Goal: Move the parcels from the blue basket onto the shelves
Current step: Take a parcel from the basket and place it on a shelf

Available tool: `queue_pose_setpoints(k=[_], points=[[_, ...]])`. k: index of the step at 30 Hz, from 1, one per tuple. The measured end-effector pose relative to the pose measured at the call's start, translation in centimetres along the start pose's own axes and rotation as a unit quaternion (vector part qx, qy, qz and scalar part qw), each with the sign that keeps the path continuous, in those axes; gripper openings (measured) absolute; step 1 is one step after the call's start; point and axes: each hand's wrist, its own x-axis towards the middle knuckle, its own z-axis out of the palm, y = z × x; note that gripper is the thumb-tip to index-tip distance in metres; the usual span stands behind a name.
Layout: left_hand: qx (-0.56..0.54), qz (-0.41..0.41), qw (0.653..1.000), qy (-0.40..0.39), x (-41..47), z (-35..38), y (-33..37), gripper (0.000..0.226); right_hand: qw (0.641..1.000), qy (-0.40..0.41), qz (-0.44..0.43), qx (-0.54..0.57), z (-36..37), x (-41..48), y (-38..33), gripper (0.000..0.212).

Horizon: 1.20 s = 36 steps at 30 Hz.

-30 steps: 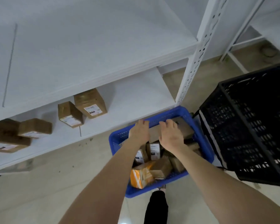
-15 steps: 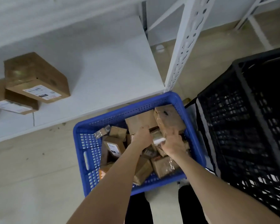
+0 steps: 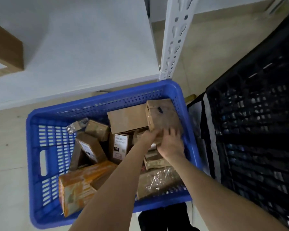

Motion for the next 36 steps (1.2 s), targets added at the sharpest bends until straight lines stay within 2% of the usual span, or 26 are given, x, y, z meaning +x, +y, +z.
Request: queue_pose_setpoints(k=[4,9,14,17,19,21,24,26,28,33,35,36], points=[[-0.131,-0.012,0.991,-0.014,0.0,0.4,-0.4,0.048,0.999,0.043,-0.007,0.004,0.0,0.2,-0.7,0.065],[-0.188,0.011,0.982,0.014,-0.7,-0.3,-0.4,0.069,0.996,0.043,0.001,0.082,-0.8,-0.3,-1.7,0.048],[-0.08,0.031,0.992,0.095,-5.3,-4.3,0.6,0.082,0.982,0.044,-0.038,0.18,-3.1,-4.1,-3.5,0.048],[0.036,0.052,0.988,0.142,-11.6,-8.5,1.7,0.073,0.963,0.001,-0.05,0.263,-5.2,-7.7,-6.2,0.038],[0.098,0.073,0.979,0.164,-16.1,-11.6,2.3,0.077,0.939,-0.03,-0.026,0.341,-7.5,-10.7,-8.3,0.039],[0.16,0.117,0.963,0.183,-20.9,-14.6,3.1,0.088,0.883,-0.044,0.006,0.467,-10.7,-13.6,-10.4,0.049],[0.281,0.227,0.906,0.22,-28.2,-18.8,4.2,0.088,0.77,-0.088,0.087,0.626,-16.9,-17.4,-12.9,0.066],[0.337,0.302,0.859,0.238,-32.7,-21.3,5.1,0.083,0.737,-0.127,0.105,0.656,-21.0,-19.9,-13.8,0.079],[0.383,0.359,0.809,0.264,-36.4,-23.6,6.1,0.083,0.72,-0.142,0.107,0.671,-24.3,-22.4,-14.8,0.082],[0.48,0.45,0.659,0.363,-43.9,-28.0,8.1,0.078,0.723,-0.169,0.07,0.666,-30.2,-28.2,-17.3,0.058],[0.493,0.462,0.625,0.392,-46.4,-28.6,8.5,0.076,0.718,-0.178,0.056,0.671,-31.2,-30.2,-17.8,0.05],[0.482,0.461,0.623,0.409,-47.6,-28.7,8.6,0.075,0.708,-0.181,0.046,0.681,-31.6,-31.2,-17.9,0.046]])
